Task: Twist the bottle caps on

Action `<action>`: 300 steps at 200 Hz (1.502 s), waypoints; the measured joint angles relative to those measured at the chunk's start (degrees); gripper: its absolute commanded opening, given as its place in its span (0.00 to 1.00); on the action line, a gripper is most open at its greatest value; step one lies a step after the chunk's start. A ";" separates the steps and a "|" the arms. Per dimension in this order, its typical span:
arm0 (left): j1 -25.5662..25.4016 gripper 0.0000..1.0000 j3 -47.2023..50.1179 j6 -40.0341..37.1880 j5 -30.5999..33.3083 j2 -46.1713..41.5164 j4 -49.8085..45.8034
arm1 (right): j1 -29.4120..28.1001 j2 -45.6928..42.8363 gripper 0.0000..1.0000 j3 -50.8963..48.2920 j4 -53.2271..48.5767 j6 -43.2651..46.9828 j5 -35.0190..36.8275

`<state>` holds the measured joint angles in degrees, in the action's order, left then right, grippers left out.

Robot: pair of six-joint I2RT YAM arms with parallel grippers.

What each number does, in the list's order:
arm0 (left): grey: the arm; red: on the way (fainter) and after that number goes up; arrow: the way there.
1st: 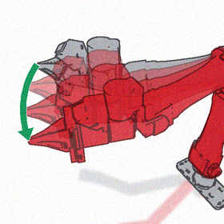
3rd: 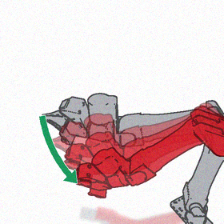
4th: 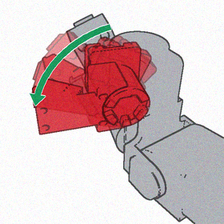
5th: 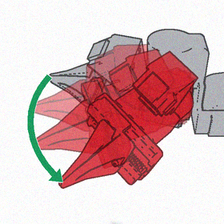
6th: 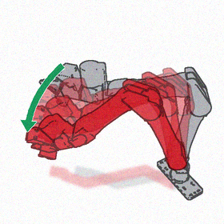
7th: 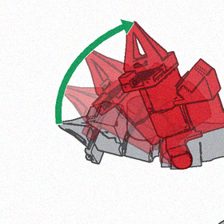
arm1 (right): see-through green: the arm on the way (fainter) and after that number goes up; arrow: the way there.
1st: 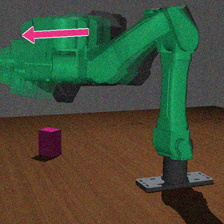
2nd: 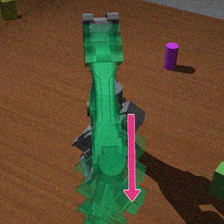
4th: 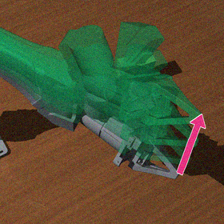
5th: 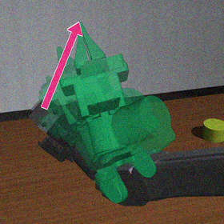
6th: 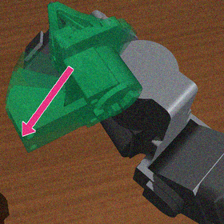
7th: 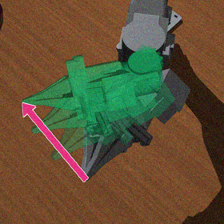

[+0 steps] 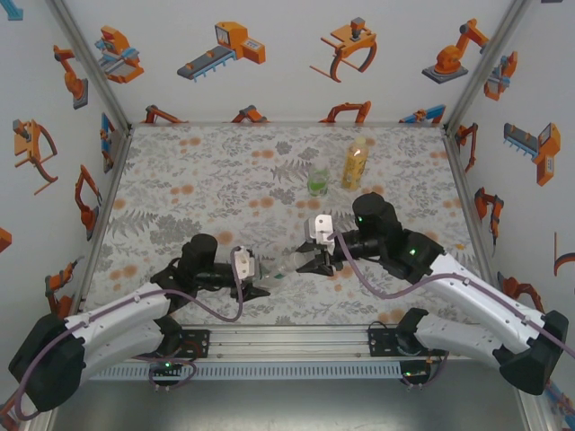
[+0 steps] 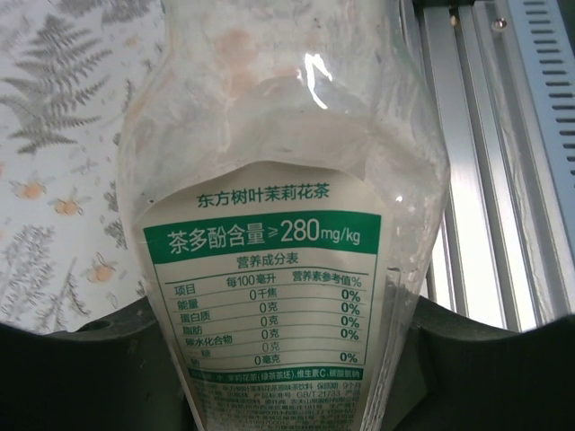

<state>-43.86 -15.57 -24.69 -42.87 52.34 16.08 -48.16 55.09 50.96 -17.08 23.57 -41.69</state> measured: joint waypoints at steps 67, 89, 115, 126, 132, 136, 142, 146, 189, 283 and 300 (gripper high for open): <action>-0.07 0.00 -1.27 -0.02 -2.93 3.39 -0.72 | 0.04 0.22 0.19 -0.11 -0.02 -1.79 -3.34; -0.09 0.00 -1.84 -0.02 -3.23 4.44 -1.70 | 0.11 0.94 0.19 -0.11 0.00 -1.77 -3.58; -0.09 0.00 -1.99 0.00 -3.15 4.87 -3.28 | 0.11 2.47 0.19 0.07 -0.22 -1.68 -3.54; -0.09 0.00 -1.99 0.00 -3.10 4.90 -3.96 | 0.11 3.04 0.19 0.22 -0.31 -1.64 -3.52; -0.09 0.00 -1.99 0.00 -3.08 4.90 -4.13 | 0.11 3.28 0.19 0.33 -0.44 -1.53 -3.52; -0.09 0.00 -1.99 0.00 -3.06 4.90 -4.26 | 0.11 3.41 0.19 0.42 -0.50 -1.51 -3.50; -0.09 0.00 -1.99 0.00 -3.04 4.92 -4.37 | 0.15 3.61 0.19 0.57 -0.63 -1.46 -3.50; -0.09 0.00 -1.99 0.00 -3.04 4.92 -4.42 | 0.15 3.69 0.19 0.66 -0.70 -1.27 -3.50; -0.22 0.00 -2.01 -0.02 -3.23 4.79 -4.26 | 0.15 4.15 0.18 1.36 -2.34 0.52 -1.92; -0.37 0.00 -2.05 -0.02 -3.13 4.52 -4.35 | 0.13 4.79 0.18 2.62 -4.96 3.50 -1.84; -0.37 0.00 -2.10 -0.02 -3.26 4.52 -4.37 | 0.13 6.14 0.18 4.31 -6.91 4.70 -2.62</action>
<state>-44.23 -17.67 -24.71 -46.13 56.86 11.70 -48.03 61.23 55.27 -23.99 28.27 -44.31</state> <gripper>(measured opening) 0.530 0.411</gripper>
